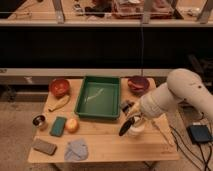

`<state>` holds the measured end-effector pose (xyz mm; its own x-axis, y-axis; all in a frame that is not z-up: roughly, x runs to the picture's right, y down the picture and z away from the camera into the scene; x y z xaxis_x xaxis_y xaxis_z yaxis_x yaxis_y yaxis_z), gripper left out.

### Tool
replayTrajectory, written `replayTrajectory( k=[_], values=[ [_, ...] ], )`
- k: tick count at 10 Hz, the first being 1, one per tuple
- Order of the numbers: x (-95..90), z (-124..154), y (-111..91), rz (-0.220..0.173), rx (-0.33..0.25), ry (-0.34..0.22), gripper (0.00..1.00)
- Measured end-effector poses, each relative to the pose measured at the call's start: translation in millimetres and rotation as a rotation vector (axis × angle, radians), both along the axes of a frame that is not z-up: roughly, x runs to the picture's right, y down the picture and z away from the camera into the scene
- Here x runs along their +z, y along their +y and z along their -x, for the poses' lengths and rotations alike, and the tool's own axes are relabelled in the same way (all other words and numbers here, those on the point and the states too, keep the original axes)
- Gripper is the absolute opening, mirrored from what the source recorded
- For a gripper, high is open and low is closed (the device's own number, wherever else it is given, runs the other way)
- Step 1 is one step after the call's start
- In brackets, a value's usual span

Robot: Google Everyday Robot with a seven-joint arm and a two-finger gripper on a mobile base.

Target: Place brush in paper cup

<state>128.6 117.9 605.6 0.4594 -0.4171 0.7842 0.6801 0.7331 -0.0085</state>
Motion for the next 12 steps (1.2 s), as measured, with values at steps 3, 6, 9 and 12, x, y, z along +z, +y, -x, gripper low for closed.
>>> replayTrajectory(
  k=[3, 6, 9, 12],
  values=[
    [19.7, -8, 1, -0.001, 0.025, 0.088, 0.00],
    [37.8, -3, 8, -0.015, 0.019, 0.125, 0.00],
    [34.4, -2, -1, -0.023, 0.025, 0.179, 0.00],
    [41.0, -2, 3, -0.050, 0.031, 0.276, 0.00]
  ],
)
